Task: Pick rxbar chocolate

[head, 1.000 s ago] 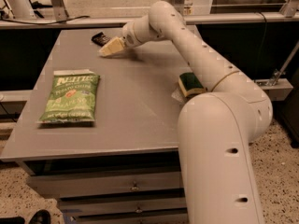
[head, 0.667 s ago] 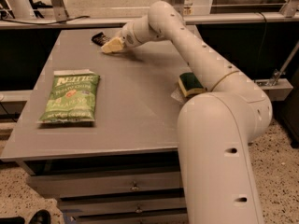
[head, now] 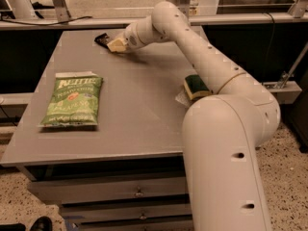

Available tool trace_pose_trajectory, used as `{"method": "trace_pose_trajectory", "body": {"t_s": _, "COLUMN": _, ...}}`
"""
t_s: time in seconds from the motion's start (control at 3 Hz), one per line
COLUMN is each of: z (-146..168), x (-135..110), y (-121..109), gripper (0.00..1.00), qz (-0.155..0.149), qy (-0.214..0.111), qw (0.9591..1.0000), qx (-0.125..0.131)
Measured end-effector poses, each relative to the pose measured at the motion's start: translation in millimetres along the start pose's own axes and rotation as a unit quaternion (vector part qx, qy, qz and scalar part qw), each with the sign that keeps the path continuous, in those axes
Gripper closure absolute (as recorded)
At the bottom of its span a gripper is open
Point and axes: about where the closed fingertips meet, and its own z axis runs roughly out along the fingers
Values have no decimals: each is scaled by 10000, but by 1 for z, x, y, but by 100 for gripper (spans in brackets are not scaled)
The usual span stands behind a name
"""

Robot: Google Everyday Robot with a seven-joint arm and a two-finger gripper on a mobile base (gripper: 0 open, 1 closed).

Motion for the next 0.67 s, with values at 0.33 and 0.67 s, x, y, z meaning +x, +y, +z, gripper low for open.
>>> {"method": "trace_pose_trajectory", "body": {"t_s": 0.33, "z": -7, "x": -5, "y": -1, "gripper": 100, "qz": -23, "qy": -44, "qw": 10000, "qx": 17}}
{"method": "trace_pose_trajectory", "body": {"t_s": 0.67, "z": -26, "x": -18, "y": -2, "gripper": 100, "qz": -126, "qy": -179, "qw": 9998, "qx": 40}}
